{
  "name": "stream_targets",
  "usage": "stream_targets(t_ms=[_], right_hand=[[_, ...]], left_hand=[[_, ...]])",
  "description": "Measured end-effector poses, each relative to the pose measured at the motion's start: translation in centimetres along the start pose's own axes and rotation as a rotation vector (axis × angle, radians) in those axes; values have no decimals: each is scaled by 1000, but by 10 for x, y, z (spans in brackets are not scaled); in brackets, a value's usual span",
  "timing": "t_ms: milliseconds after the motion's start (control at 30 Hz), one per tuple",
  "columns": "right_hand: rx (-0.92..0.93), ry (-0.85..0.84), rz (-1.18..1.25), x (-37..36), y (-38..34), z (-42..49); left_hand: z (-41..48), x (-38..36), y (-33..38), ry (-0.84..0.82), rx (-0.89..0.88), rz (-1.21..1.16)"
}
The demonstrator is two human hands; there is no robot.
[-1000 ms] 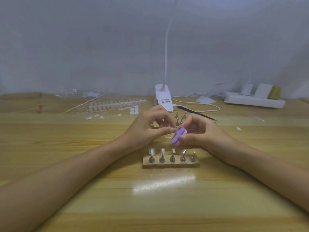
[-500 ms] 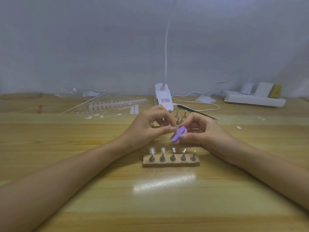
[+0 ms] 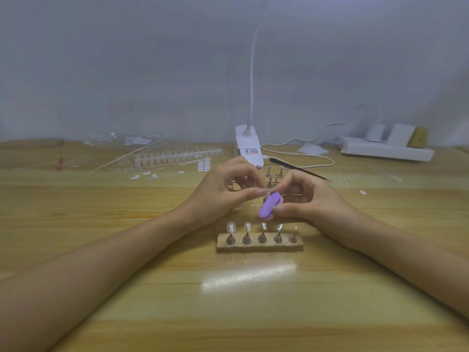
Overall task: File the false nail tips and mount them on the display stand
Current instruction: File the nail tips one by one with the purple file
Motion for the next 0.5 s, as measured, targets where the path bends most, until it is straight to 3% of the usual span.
stream_targets(t_ms=[133, 233, 333, 433, 500], right_hand=[[9, 170, 57, 8, 1, 1], [-4, 34, -7, 1, 2, 1], [-10, 166, 46, 9, 3, 2], [-10, 31, 17, 1, 1, 2], [3, 92, 23, 4, 2, 2]], left_hand=[[0, 0, 0, -4, 10, 8], [1, 0, 0, -2, 9, 15], [0, -1, -1, -12, 18, 6], [0, 0, -1, -9, 10, 7], [0, 0, -1, -15, 12, 4]])
Point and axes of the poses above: each hand's wrist, its own z-axis towards the middle knuckle, its own x-axis out of the back of the hand, y = z × x, the point moved 4 cm from there along z, towards the middle knuckle, and after that the axes turned 13 degrees about x, right-handed, at the moved point
